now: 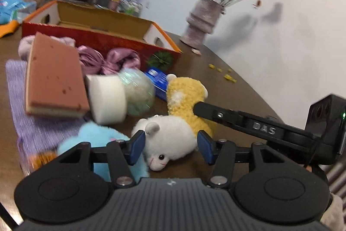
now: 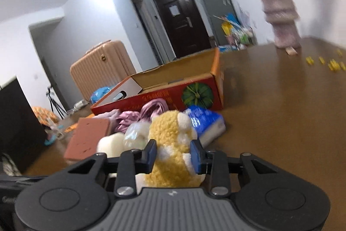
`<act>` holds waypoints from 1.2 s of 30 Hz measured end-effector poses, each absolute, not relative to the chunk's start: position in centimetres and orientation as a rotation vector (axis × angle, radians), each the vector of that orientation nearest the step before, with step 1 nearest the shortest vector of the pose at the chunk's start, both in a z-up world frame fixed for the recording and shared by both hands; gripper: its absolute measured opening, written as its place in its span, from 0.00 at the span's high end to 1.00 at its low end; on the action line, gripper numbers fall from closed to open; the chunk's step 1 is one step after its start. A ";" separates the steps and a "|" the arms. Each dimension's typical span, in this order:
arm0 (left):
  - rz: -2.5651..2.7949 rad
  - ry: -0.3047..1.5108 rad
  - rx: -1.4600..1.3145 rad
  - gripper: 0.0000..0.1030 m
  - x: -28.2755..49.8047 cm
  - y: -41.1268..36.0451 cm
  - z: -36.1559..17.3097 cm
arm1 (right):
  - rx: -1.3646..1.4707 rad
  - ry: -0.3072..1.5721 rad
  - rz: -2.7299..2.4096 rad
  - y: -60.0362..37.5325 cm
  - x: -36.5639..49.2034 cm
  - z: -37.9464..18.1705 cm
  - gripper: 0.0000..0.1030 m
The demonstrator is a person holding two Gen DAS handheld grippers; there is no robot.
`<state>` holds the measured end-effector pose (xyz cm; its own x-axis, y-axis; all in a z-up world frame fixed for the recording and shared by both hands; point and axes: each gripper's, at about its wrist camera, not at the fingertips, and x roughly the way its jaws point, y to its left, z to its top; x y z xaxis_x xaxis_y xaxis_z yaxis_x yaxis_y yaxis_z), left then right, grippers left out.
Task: Organize soft objects
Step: 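Carry the plush toy into the cardboard box and open the left gripper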
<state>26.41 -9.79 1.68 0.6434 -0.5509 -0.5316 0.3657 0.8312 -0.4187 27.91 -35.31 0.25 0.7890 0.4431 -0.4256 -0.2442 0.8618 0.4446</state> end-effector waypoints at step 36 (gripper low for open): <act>-0.464 0.561 -0.487 0.47 41.3 -8.7 10.7 | 0.443 0.382 0.424 -35.6 40.7 9.1 0.66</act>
<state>41.28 -8.65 10.66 0.7515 -0.5352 -0.3857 0.2792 0.7878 -0.5490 40.72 -35.57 9.12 0.8441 0.4691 -0.2598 -0.3071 0.8200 0.4830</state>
